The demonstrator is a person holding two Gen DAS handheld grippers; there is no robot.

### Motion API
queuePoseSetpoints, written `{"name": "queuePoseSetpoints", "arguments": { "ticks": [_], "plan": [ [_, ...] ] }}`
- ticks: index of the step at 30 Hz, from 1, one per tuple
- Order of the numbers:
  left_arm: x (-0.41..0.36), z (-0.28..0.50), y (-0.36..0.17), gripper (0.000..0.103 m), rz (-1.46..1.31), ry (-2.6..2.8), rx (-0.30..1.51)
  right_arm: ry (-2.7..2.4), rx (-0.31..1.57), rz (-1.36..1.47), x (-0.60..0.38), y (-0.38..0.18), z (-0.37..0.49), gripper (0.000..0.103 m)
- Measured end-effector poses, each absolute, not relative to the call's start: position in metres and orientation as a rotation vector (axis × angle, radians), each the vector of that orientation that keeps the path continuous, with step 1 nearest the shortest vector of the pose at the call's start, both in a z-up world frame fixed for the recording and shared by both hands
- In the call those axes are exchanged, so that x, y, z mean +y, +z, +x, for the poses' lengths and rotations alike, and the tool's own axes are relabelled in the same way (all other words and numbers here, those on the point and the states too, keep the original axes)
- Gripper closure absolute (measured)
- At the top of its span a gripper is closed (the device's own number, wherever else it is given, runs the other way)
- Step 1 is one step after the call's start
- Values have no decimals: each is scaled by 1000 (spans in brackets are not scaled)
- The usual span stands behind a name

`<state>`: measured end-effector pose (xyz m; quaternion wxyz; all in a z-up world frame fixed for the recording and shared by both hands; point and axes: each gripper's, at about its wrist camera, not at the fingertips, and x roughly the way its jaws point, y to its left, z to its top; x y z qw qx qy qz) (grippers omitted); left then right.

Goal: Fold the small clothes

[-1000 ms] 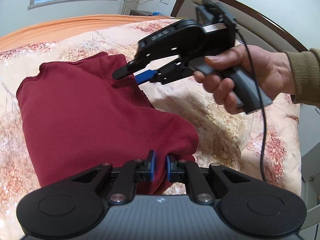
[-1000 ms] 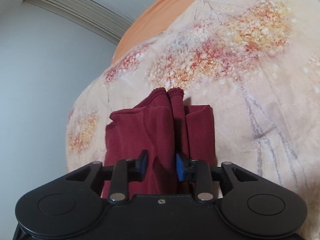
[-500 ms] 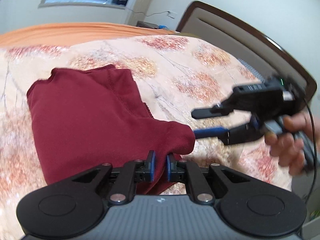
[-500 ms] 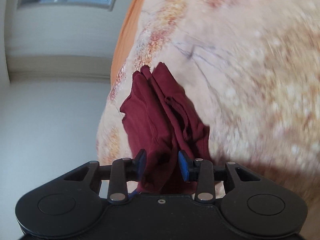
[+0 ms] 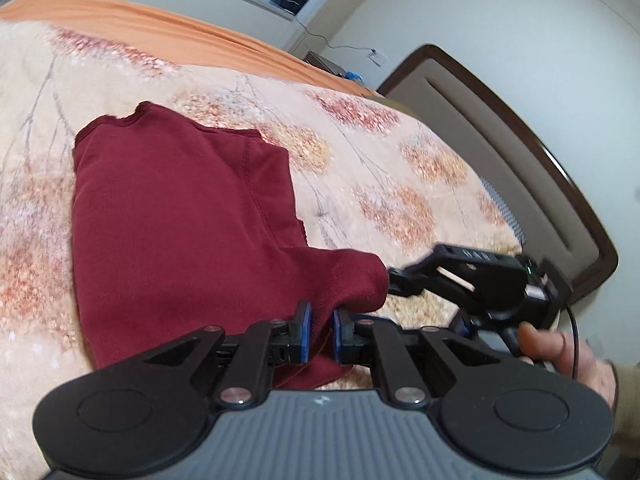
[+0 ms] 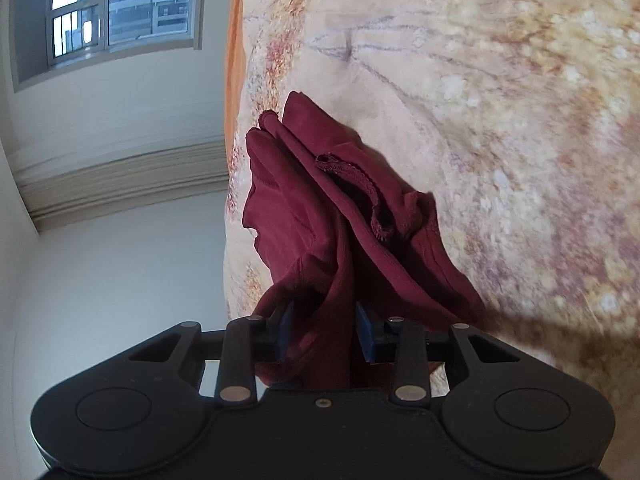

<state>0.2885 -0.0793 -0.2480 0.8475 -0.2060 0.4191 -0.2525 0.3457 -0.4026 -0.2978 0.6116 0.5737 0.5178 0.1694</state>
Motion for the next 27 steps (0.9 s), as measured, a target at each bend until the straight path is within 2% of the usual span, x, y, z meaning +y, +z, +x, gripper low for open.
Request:
{"name": "queuePoseSetpoints", "arguments": {
  "ticks": [1, 2, 7, 11, 14, 16, 18, 23, 24, 26, 27],
  "plan": [
    [-82, 288, -248, 93, -412, -536, 884, 409, 1208, 1305, -401, -298, 350, 93],
    [-85, 287, -247, 93, -383, -538, 882, 412, 1211, 1249, -399, -294, 355, 96],
    [-120, 276, -243, 93, -97, -592, 861, 445, 1145, 1050, -405, -265, 361, 98],
    [-146, 279, -273, 93, 30, -616, 955, 370, 1226, 874, -410, -284, 354, 97],
    [-148, 280, -282, 92, 15, -610, 982, 362, 1241, 993, -420, -295, 345, 81],
    [-143, 280, -277, 90, -17, -612, 973, 393, 1211, 1102, -426, -295, 338, 38],
    [-138, 278, -274, 87, -40, -619, 967, 410, 1172, 1216, -434, -297, 331, 25],
    [-136, 272, -273, 81, -31, -634, 972, 394, 1192, 1217, -427, -303, 334, 27],
    [-136, 272, -271, 80, -35, -634, 971, 399, 1201, 1185, -418, -301, 342, 31],
    [-133, 269, -268, 80, -52, -632, 965, 415, 1223, 1084, -407, -298, 348, 48],
    [-130, 267, -265, 79, -64, -628, 961, 422, 1238, 1019, -402, -297, 350, 69]
  ]
}}
